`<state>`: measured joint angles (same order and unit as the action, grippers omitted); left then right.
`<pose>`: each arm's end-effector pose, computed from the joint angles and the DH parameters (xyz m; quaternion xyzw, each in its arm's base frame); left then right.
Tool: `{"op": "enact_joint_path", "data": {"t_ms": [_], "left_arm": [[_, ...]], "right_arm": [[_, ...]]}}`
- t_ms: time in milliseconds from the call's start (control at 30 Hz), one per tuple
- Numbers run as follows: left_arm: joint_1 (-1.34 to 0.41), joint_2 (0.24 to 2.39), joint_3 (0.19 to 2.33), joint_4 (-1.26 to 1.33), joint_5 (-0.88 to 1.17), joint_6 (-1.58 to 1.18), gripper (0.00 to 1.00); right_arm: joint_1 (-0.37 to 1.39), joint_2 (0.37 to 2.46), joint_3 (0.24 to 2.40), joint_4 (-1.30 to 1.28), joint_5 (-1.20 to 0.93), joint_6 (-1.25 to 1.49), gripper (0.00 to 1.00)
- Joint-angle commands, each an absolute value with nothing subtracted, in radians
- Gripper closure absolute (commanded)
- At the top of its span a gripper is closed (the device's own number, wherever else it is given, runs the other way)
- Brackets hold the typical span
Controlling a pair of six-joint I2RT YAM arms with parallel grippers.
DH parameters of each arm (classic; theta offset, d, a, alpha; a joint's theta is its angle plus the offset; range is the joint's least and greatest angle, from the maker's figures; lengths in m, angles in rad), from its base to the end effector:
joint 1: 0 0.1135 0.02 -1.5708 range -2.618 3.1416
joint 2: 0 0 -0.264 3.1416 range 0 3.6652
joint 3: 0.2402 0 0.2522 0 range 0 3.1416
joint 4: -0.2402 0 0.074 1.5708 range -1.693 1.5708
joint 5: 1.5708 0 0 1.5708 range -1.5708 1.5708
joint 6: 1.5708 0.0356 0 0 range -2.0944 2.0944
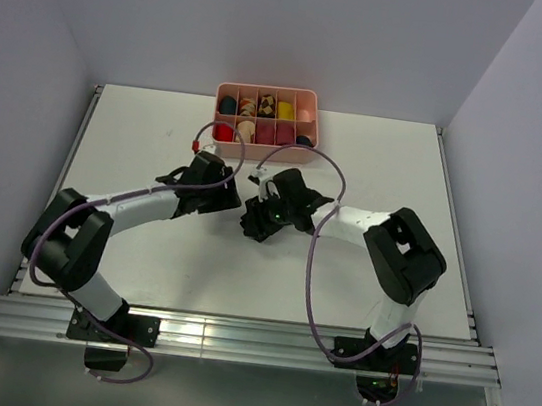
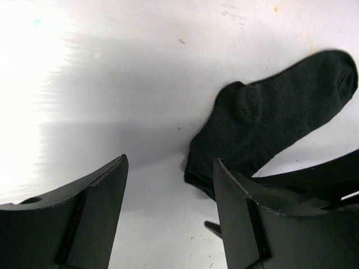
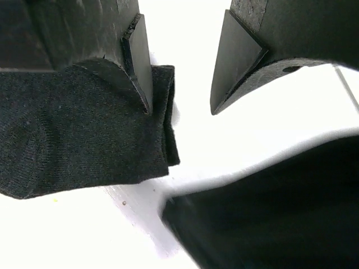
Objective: Roll the socks
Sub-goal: Roll the sock at the center of the board.
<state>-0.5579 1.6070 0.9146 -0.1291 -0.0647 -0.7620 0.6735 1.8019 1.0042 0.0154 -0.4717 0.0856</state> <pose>0.2820 -0.1733 0.1869 -0.1065 0.9241 -0.2005 0.3074 0.2787 0.2431 0.1625 -0.3460 0.8332 0.3388 0.2670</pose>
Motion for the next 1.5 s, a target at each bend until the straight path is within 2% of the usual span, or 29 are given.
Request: {"op": "enact_joint_path", "data": {"t_ms": [0,567,667,767,800,867,900,1000,1067,1200,1467], "left_arm": [[-0.512,1.516,0.874,-0.143,-0.054,-0.792,0.33],[-0.449,1.420,0.810,-0.170,-0.061,-0.761,0.32],[-0.449,1.414,0.801,-0.169,-0.060,-0.755,0.32],[-0.449,1.407,0.792,-0.167,-0.058,-0.750,0.32],[-0.449,1.402,0.784,-0.166,-0.058,-0.746,0.32],[-0.449,1.394,0.776,-0.163,-0.052,-0.742,0.32],[-0.449,1.385,0.769,-0.158,-0.051,-0.738,0.32],[-0.449,1.359,0.744,-0.147,-0.040,-0.733,0.32],[-0.449,1.347,0.733,-0.141,-0.034,-0.729,0.32],[-0.449,1.324,0.710,-0.130,-0.015,-0.719,0.32],[-0.449,1.301,0.678,-0.124,-0.009,-0.716,0.33]], "right_arm": [[0.721,1.729,0.986,0.008,-0.324,0.011,0.47],[0.916,1.784,1.005,-0.103,0.173,-0.060,0.50],[0.925,1.835,1.035,-0.138,0.236,-0.041,0.52],[0.930,1.877,1.052,-0.149,0.247,-0.032,0.58],[0.930,1.891,1.057,-0.150,0.239,-0.034,0.64],[0.930,1.901,1.061,-0.147,0.206,-0.034,0.76],[0.930,1.904,1.071,-0.147,0.187,-0.035,0.88],[0.928,1.898,1.095,-0.149,0.095,-0.029,1.00],[0.922,1.890,1.115,-0.156,0.031,-0.015,1.00],[0.873,1.901,1.172,-0.167,-0.237,0.052,1.00],[0.678,1.974,1.213,-0.075,-0.673,0.261,1.00]]}}
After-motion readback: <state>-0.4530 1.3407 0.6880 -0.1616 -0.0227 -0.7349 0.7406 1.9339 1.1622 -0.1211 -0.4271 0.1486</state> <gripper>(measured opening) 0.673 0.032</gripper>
